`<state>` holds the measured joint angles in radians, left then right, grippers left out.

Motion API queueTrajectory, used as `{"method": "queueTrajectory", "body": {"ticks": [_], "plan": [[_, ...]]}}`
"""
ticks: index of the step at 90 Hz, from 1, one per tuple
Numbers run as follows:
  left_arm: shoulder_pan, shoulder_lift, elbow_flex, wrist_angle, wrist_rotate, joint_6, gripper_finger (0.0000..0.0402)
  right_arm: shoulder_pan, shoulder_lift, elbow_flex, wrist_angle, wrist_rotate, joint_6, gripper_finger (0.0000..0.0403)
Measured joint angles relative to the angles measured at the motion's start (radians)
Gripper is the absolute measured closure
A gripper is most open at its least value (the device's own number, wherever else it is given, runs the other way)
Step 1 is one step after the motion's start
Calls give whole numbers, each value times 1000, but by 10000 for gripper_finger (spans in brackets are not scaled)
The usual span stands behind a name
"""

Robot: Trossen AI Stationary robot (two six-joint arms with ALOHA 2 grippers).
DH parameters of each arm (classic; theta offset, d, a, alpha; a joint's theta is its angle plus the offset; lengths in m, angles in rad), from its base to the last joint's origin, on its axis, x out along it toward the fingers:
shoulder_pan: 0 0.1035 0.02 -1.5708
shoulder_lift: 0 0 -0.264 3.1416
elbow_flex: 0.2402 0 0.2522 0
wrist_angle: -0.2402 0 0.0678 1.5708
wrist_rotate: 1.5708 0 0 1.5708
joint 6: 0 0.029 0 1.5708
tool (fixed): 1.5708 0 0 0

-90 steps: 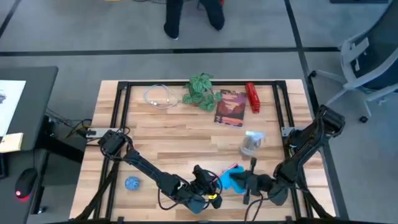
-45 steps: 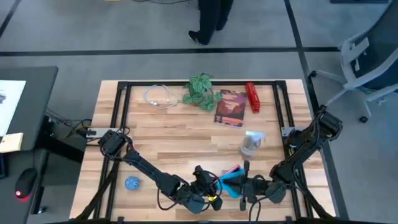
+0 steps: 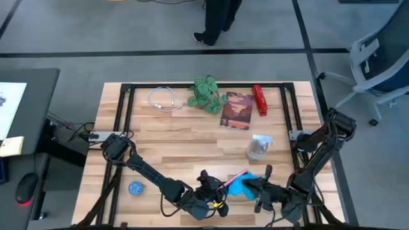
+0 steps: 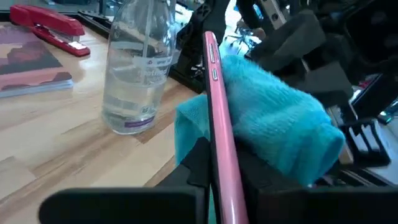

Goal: Apply microfiber cloth
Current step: Wipe the back and front of the pink cellphone with the blue microfiber cloth

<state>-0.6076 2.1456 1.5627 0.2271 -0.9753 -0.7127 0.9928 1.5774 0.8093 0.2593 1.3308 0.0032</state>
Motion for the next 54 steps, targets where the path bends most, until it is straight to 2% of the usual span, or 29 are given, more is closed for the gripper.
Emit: {"method": "queueTrajectory", "body": {"ticks": [19, 26, 39, 54], "plan": [[0, 0, 0, 103, -13, 114, 391, -9, -2, 0, 6, -60, 10, 403], [2, 0, 0, 107, -20, 119, 391, -8, -1, 0, 2, 13, -13, 403], [0, -3, 0, 113, -17, 114, 391, 29, -2, 0, 32, 215, -171, 403], [-6, -3, 0, 112, 2, 115, 391, 46, -6, 0, 66, 235, -236, 403]]}}
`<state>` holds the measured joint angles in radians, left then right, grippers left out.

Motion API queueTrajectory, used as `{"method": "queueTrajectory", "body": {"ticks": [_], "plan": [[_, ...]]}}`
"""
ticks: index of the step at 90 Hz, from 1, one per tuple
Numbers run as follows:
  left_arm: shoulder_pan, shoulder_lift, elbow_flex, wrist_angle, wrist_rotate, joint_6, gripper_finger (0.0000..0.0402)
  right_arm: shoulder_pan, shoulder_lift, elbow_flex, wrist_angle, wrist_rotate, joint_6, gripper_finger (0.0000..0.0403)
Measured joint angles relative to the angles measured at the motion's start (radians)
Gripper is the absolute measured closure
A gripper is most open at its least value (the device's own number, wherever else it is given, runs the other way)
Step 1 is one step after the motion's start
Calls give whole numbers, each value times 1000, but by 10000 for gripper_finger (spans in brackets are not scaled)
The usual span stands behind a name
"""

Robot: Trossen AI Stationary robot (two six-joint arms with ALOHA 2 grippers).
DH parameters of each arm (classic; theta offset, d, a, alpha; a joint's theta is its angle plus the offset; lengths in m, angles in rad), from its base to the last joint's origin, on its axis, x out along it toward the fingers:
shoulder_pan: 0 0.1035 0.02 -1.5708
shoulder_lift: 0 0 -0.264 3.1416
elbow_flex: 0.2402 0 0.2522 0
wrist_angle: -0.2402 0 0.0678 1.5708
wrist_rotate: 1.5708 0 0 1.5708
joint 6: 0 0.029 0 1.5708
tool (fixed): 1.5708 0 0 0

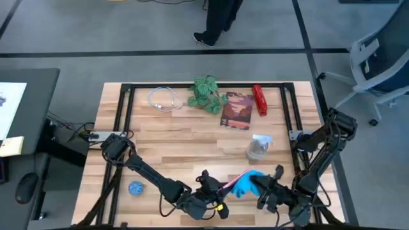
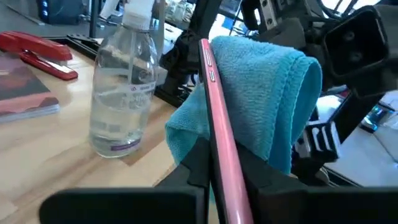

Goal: Apply microfiber cloth
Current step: Wipe the back and front of the pink cellphone with the blue microfiber cloth

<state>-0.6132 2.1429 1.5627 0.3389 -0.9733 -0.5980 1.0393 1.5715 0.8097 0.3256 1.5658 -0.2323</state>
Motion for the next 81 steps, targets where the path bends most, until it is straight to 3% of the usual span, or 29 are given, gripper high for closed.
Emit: {"method": "queueTrajectory", "body": {"ticks": [8, 26, 47, 56, 81], "plan": [[0, 0, 0, -2, -4, 0, 391, -9, 2, 0, -6, -6, 42, 403], [1, 0, 0, -6, -46, 3, 391, -23, 20, 0, -15, -159, 81, 403], [18, 0, 0, 14, -143, 21, 391, -6, 21, -1, -145, -222, 178, 403], [26, 0, 0, 17, -182, 29, 391, 14, 21, -1, -151, -318, 183, 403], [53, 0, 0, 19, -120, 14, 391, -65, 21, -1, -44, -351, 199, 403]]}}
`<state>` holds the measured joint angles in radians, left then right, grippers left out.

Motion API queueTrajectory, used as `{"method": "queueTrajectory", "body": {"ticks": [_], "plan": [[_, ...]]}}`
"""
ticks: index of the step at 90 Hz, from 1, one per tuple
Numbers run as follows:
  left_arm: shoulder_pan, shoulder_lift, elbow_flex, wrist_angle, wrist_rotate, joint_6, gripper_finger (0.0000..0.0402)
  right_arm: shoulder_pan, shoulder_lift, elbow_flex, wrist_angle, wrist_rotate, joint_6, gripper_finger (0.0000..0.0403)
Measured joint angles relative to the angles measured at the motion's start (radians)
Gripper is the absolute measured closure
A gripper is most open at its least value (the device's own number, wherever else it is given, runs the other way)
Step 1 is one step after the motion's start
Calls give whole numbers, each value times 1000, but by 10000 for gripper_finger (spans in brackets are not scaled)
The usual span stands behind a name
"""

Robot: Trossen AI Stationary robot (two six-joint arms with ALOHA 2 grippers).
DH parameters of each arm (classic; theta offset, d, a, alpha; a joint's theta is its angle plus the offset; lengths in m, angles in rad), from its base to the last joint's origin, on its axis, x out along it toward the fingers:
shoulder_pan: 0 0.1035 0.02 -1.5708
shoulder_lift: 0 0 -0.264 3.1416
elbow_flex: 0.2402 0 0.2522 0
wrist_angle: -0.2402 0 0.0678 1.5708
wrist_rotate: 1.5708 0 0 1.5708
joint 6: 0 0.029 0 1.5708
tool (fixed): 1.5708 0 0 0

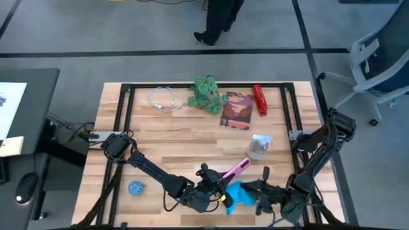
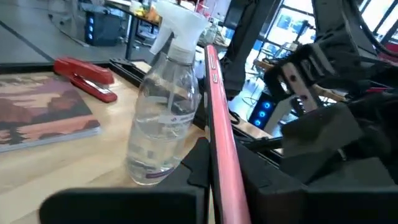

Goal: Apply microfiber cloth
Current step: Wipe the back and front of the pink cellphone with the blue microfiber cloth

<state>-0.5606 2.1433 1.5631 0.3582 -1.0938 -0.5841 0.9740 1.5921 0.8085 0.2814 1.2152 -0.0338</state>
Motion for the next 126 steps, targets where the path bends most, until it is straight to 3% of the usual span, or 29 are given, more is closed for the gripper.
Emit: {"method": "queueTrajectory", "body": {"ticks": [22, 42, 56, 72, 83, 97, 109, 126], "plan": [[-1, 0, 0, 1, 15, -12, 391, -59, 0, 0, 89, 2, -111, 403], [-5, 1, 0, 2, 15, -14, 391, 18, 0, 0, 93, 300, -227, 403], [-6, 2, 0, 42, 15, 11, 391, 21, 15, 1, 92, 346, -191, 403], [-5, 3, -1, 130, -8, 109, 391, -28, 89, 3, 166, 269, -110, 403], [-1, 3, -1, 141, -19, 128, 391, -43, 167, 19, 291, 225, -222, 403], [-7, 3, -1, 124, -17, 170, 391, -41, 231, 57, 330, 75, -311, 403], [-32, 0, -1, 129, -99, 249, 391, -51, 246, 58, 322, -81, -313, 403], [-81, -44, -1, 123, -193, 362, 391, -132, 215, 58, 418, -70, -381, 403]]}}
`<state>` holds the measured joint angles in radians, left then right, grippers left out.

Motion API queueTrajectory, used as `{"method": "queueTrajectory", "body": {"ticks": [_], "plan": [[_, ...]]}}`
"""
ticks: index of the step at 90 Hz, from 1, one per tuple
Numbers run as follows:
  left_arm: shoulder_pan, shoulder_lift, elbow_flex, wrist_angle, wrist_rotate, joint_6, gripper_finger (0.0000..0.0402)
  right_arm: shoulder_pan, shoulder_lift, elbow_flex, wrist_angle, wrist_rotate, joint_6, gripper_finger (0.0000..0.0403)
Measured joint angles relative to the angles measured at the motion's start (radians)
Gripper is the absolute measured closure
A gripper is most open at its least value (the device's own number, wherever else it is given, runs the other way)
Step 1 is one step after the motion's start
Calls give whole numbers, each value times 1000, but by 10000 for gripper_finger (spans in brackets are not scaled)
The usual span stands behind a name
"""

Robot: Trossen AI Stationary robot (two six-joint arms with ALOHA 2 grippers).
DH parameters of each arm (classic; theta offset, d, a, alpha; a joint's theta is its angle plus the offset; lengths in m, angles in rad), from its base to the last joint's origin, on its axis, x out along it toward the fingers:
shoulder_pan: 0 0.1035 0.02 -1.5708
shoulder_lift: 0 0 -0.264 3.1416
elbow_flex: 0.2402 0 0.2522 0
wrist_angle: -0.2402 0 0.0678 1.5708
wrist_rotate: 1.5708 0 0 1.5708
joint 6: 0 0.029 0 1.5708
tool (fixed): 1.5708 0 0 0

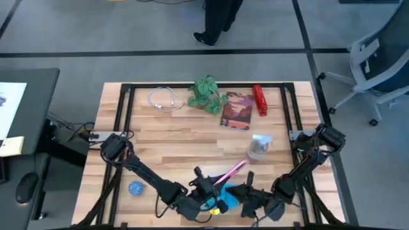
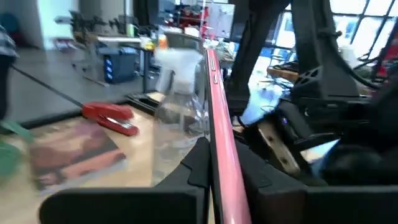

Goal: Apply microfiber cloth
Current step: Wipe the back and front of the pink cellphone with the blue microfiber cloth

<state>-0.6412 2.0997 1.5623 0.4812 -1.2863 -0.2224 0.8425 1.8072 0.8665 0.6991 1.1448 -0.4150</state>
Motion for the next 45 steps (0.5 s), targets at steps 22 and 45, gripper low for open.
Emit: {"method": "queueTrajectory", "body": {"ticks": [22, 45], "plan": [[-43, -74, 0, -56, -84, 87, 391, -47, -11, -9, -15, -15, -1, 403], [-42, -71, 0, -281, -74, -161, 391, 2, -10, -21, -551, -326, 656, 394]]}}
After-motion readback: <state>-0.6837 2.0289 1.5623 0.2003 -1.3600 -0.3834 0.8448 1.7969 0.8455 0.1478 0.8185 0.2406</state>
